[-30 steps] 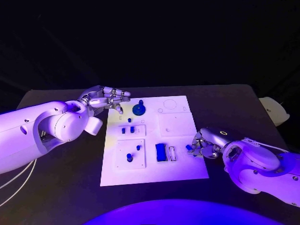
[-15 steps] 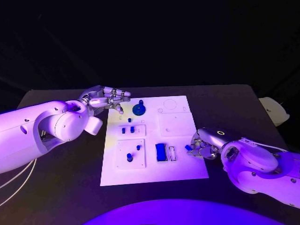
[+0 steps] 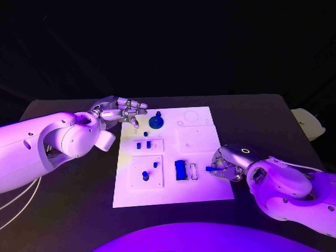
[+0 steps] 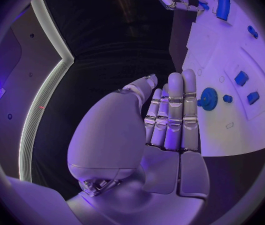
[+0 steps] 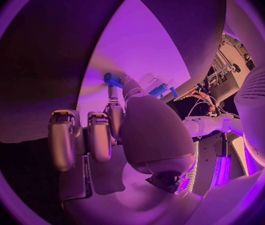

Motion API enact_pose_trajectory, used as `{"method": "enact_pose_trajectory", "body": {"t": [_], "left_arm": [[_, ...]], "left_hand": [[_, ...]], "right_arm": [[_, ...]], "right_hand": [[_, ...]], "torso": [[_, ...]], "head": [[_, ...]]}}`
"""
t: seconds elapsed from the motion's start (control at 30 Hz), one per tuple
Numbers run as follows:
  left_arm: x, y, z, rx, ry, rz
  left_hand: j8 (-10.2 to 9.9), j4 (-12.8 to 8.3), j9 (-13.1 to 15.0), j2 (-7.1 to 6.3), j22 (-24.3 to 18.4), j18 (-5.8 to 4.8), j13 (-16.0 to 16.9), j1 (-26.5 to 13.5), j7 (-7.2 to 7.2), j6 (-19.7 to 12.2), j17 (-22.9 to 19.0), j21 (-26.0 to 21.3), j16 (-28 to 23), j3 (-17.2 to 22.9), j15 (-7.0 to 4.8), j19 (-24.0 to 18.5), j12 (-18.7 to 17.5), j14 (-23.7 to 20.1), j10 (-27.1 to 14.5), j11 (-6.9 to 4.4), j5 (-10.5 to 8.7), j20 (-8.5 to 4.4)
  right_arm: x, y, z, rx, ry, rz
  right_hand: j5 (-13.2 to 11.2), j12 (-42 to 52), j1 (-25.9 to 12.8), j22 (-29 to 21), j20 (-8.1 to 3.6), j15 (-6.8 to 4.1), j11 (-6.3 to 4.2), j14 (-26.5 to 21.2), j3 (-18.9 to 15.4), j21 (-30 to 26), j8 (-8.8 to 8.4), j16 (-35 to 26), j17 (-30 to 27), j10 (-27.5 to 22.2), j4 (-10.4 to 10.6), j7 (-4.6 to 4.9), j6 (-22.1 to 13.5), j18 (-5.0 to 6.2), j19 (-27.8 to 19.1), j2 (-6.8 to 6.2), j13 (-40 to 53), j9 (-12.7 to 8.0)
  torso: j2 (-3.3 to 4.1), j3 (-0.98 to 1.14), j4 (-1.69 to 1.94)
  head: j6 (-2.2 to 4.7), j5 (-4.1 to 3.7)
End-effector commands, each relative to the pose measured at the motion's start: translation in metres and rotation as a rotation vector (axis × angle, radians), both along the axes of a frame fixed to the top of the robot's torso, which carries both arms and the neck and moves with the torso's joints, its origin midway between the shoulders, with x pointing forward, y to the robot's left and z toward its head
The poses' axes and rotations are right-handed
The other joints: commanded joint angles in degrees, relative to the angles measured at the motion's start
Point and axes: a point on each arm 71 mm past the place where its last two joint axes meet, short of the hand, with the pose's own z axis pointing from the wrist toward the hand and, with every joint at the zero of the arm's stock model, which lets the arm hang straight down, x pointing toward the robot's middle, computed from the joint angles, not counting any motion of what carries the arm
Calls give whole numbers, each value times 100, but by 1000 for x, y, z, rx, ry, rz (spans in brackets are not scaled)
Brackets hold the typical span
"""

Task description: Assemble the parts on the task board

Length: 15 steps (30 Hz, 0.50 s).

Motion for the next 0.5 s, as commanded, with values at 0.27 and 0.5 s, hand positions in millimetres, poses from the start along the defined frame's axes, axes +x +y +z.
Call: {"method": "enact_pose_trajectory", "body": {"t": [0.27,0.5], "left_arm": [[-1,-5,1,-4,-1,-27],[-2,-6,1,-11,4,-29]], "left_hand": [[14,-4,-5,22,-7,78,-9,-9,-6,-25,-8,-27,-23,-22,0,-26,27,-43,-40,12,7,1],[16,-1,-5,32,-10,77,-9,-12,-3,-28,-10,-32,-26,-20,3,-29,31,-48,-45,14,8,3]], "right_arm": [[4,5,21,126,-44,-69],[2,12,26,185,-34,-82]], "right_hand": [[445,-45,77,1423,-38,-40,-54,496,549,134,57,17,1026,40,-92,-11,29,-17,495,-27,-840,101],[468,-35,-10,1422,-37,-40,-56,497,712,132,72,18,1031,57,-113,-13,29,-16,495,-105,-832,131]], "torso": [[-2,-7,0],[0,-8,3]], "head": [[17,-10],[28,7]]}}
